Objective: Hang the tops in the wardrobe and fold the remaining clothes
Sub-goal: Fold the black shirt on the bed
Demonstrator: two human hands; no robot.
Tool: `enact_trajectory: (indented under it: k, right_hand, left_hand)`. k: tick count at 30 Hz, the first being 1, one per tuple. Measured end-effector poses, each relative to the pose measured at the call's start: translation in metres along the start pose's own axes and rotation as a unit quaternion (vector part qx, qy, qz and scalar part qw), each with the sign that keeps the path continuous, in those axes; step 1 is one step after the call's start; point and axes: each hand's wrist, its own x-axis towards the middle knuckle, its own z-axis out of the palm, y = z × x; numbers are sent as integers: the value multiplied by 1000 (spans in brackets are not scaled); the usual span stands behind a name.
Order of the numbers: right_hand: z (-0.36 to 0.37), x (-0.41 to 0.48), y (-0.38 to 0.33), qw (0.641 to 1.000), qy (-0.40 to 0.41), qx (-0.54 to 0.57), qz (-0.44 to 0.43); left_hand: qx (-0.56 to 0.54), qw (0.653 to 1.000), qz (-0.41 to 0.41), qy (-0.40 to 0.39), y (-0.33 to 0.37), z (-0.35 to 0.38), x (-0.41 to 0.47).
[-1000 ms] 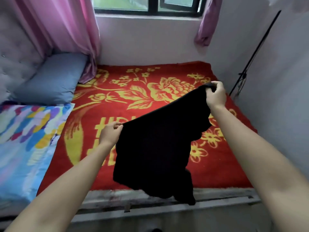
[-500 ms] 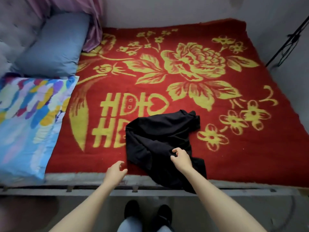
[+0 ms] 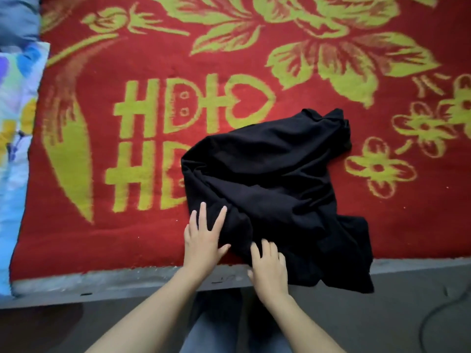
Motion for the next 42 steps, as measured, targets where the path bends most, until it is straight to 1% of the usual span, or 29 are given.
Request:
enact_trajectory:
  k: [1,3,5,6,7,8,9,10,11,12,13,14,16,17,19,21,22,24,26,27,28,29,31,34,35,36,38,40,42]
  right_hand:
    - [4,3,0,999,23,-23,1]
    - [11,6,3,998,51,-44,-3]
    - [8,5,10,997,60,-40,-7]
    - [-1,10,12,997,64,-30,-3]
    - [-7,12,16,998,58,-2,11]
    - [-14,17,19,996,62,49,46]
    - [-20,22,25,985,72,109,109]
    - [-27,24,29,963,75,182,183]
    - [-32,25,32,931,83,259,244]
    - [-38,24,35,894,107,324,289]
    - [-47,22,36,863,140,368,315]
    - [-57,19,34,843,168,391,328]
    - [-75,14,32,821,201,414,339]
    - [-85,11,28,816,216,419,335]
    - [-104,4,23,819,231,421,315]
    - [-129,-2,15,830,244,418,278]
    - [-143,-8,10,838,247,414,255]
    - [-170,-18,0,856,244,407,206]
    - [-204,-29,-11,863,257,405,157]
    - [-216,-31,-14,865,261,408,135]
    - [-233,-34,-19,864,269,410,114]
    - [-248,-37,-23,861,278,416,91]
    - [-276,-45,-33,851,289,435,58]
    - [-311,-59,-43,848,306,433,13]
    - [-322,-62,-45,847,317,427,3]
    - [-333,-65,-46,846,332,418,-1]
    - [-355,-71,-44,836,360,415,2]
    - [-377,-77,-40,822,386,419,3]
    - [-397,-79,-34,817,402,413,5]
  left_hand:
    - [-3,1000,24,-7,-5,3,7]
    - [-69,996,56,-4,-19,3,12]
    - [-143,988,56,28,-36,-6,13]
    - [-162,985,54,36,-48,-16,18]
    - [-172,983,57,40,-57,-23,21]
    - [-186,980,55,46,-67,-32,26]
    - [-212,975,44,58,-77,-42,31]
    - [-252,964,12,78,-88,-53,35]
    - [-295,949,-38,103,-101,-63,37]
    - [-330,931,-98,125,-113,-71,38]
    - [-358,911,-154,139,-126,-76,38]
    - [-379,893,-194,143,-137,-81,38]
    - [-402,875,-240,124,-151,-83,37]
    - [-403,872,-255,109,-154,-86,35]
    - [-388,877,-273,81,-150,-88,30]
    - [-353,900,-247,69,-132,-95,21]
    - [-334,917,-208,60,-120,-99,14]
    - [-302,950,-81,15,-90,-102,1]
    - [-252,964,59,-56,-59,-108,-9]
    - [-209,968,108,-86,-46,-106,-12]
    - [-172,970,136,-101,-35,-107,-13]
    - [-151,972,145,-105,-27,-108,-14]
    - [-166,976,120,-78,-18,-114,-17]
    - [-245,968,55,28,-16,-129,-17]
    - [-275,960,36,44,-17,-139,-15]
    - [-308,949,34,54,-19,-149,-13]
    - [-368,925,70,67,-27,-174,-8]
    - [-408,901,107,98,-38,-210,-3]
    - [-441,878,129,130,-48,-251,5]
